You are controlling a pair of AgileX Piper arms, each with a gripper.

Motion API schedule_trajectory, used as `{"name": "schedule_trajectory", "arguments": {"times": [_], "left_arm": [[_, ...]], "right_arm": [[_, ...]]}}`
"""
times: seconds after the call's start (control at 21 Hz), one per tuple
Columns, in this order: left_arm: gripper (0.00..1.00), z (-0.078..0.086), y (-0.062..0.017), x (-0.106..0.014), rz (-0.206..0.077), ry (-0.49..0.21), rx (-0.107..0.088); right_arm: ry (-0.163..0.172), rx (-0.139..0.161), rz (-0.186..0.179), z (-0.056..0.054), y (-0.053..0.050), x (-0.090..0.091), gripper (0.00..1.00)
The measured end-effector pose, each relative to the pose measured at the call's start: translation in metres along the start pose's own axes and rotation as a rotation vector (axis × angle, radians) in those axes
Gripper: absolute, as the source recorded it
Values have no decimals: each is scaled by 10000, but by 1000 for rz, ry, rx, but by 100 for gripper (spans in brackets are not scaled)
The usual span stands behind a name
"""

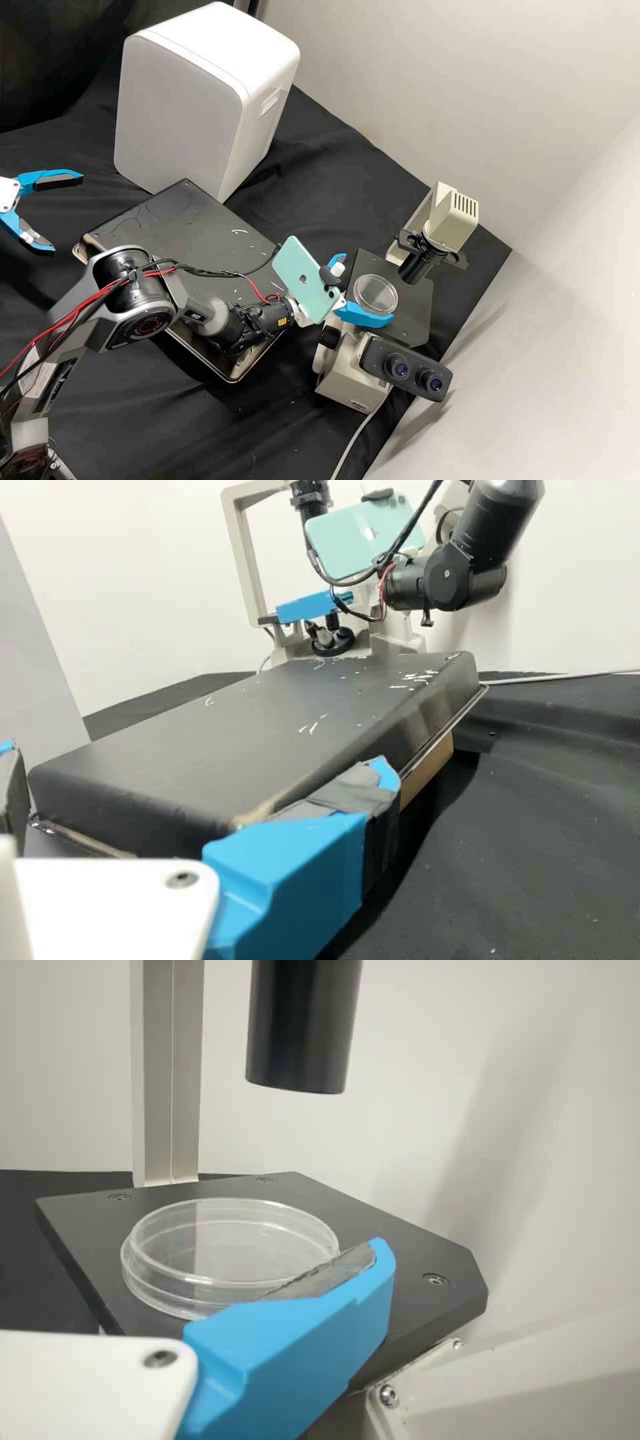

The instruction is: Place the petri dish on the bench

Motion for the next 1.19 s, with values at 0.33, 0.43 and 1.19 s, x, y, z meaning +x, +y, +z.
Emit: {"name": "schedule_trajectory", "arguments": {"times": [0.33, 0.43, 1.19], "left_arm": [[100, 8, 0, 1, 0, -5, 0], [100, 8, 0, 1, 0, -5, 0], [100, 14, -22, 10, -12, -10, -2]], "right_arm": [[-12, 0, 12, 52, 47, 33, 100], [-32, 9, 22, 95, 78, 79, 100], [-56, 15, 17, 127, 126, 178, 100]]}}
